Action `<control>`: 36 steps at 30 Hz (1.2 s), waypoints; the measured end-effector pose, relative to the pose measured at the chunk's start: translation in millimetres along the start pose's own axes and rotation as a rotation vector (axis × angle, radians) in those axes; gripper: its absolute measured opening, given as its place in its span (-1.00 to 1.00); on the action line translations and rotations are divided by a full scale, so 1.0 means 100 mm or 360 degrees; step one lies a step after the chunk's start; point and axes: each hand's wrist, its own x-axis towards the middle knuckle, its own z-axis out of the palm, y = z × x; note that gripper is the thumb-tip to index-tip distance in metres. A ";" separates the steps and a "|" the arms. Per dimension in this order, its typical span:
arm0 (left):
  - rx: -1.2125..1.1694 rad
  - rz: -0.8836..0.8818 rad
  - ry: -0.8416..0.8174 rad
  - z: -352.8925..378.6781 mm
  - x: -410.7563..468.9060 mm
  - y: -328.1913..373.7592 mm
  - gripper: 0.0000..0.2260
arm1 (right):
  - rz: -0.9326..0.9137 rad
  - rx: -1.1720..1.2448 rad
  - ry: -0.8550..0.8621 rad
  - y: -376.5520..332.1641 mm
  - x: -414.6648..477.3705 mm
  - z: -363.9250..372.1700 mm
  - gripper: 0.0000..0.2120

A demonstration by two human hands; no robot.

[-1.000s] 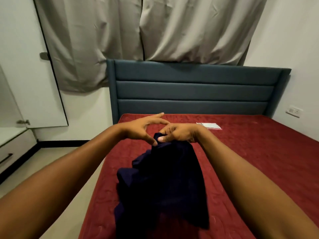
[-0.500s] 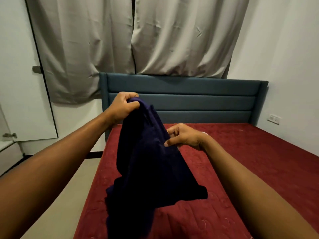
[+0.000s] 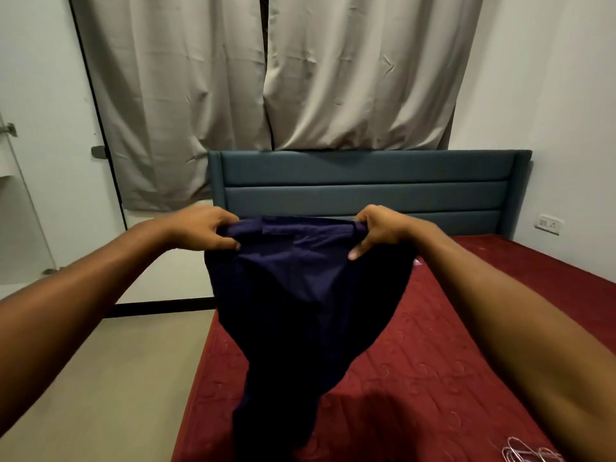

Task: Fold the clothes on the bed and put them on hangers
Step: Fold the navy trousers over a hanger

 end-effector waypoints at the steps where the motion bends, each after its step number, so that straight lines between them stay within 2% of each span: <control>1: 0.0111 -0.0040 -0.0074 0.00 -0.01 -0.03 -0.46 | 0.0101 -0.0204 0.0013 0.03 0.01 -0.08 -0.57; 4: 0.0288 -0.0120 -0.0276 0.03 -0.04 -0.08 -0.48 | 0.0278 -0.0565 0.0172 0.10 -0.05 -0.22 -0.70; 8: 0.0925 -0.0230 -0.0321 0.12 -0.07 0.00 -0.56 | 0.0282 -0.1037 0.0435 0.12 -0.06 -0.14 -0.64; 12: 0.1351 -0.0395 -0.0050 0.21 -0.07 0.02 -0.61 | 0.0260 -0.1062 0.0345 0.08 0.01 0.05 -0.68; 16: 0.1345 -0.0559 0.0388 0.22 -0.15 -0.08 -0.83 | 0.0277 -0.0843 0.0280 0.24 0.01 0.16 -0.70; 18: 0.1158 -0.0530 0.0687 0.26 -0.19 -0.12 -0.88 | 0.0232 -0.0615 0.0499 0.34 0.01 0.26 -0.71; 20: 0.0818 -0.0402 0.1000 0.39 -0.26 -0.12 -0.93 | 0.0239 -0.0255 0.0851 0.36 -0.01 0.41 -0.73; 22: 0.0453 -0.0328 0.1252 0.63 -0.34 -0.11 -0.95 | 0.0435 0.0121 0.1067 0.34 -0.03 0.58 -0.73; 23: 0.0304 -0.0355 0.1309 0.76 -0.38 -0.10 -0.94 | 0.0570 0.0304 0.1065 0.34 -0.04 0.64 -0.75; 25: -0.0035 -0.0498 0.1300 1.02 -0.40 -0.11 -0.94 | 0.0753 0.0578 0.0934 0.36 -0.04 0.80 -0.77; 28: -0.0612 -0.0833 0.1020 1.35 -0.36 -0.27 -0.91 | 0.0864 0.0665 0.0851 0.45 -0.05 1.08 -0.76; 31: -0.1380 -0.1072 0.0868 1.65 -0.36 -0.49 -0.68 | 0.0854 0.0788 0.0817 0.61 -0.02 1.43 -0.88; 32: -0.1596 -0.1075 0.0878 1.76 -0.36 -0.54 -0.60 | 0.0863 0.0856 0.0832 0.68 0.00 1.54 -0.86; 34: -0.1866 -0.1079 0.0888 1.95 -0.32 -0.61 -0.54 | 0.0902 0.1011 0.0860 0.93 0.13 1.79 -0.66; 36: -0.2013 -0.1129 0.0760 2.14 -0.22 -0.73 -0.64 | 0.0947 0.1175 0.0866 0.94 0.22 1.95 -0.61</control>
